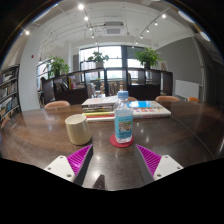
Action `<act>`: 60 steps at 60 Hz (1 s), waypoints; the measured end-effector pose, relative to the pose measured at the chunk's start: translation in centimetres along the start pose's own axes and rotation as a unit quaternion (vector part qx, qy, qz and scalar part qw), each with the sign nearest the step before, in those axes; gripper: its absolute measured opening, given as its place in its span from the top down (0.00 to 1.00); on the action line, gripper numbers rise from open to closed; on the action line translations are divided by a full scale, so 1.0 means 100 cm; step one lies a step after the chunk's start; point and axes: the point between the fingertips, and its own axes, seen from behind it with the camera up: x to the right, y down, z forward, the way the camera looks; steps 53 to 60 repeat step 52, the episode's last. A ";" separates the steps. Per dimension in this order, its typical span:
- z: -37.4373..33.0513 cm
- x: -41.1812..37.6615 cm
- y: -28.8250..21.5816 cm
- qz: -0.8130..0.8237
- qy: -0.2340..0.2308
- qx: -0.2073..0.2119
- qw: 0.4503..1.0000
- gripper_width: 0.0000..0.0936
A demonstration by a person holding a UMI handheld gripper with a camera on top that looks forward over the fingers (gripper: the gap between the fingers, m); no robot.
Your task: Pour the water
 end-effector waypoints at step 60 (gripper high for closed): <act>-0.146 0.005 -0.072 -0.010 0.004 0.060 0.998 0.08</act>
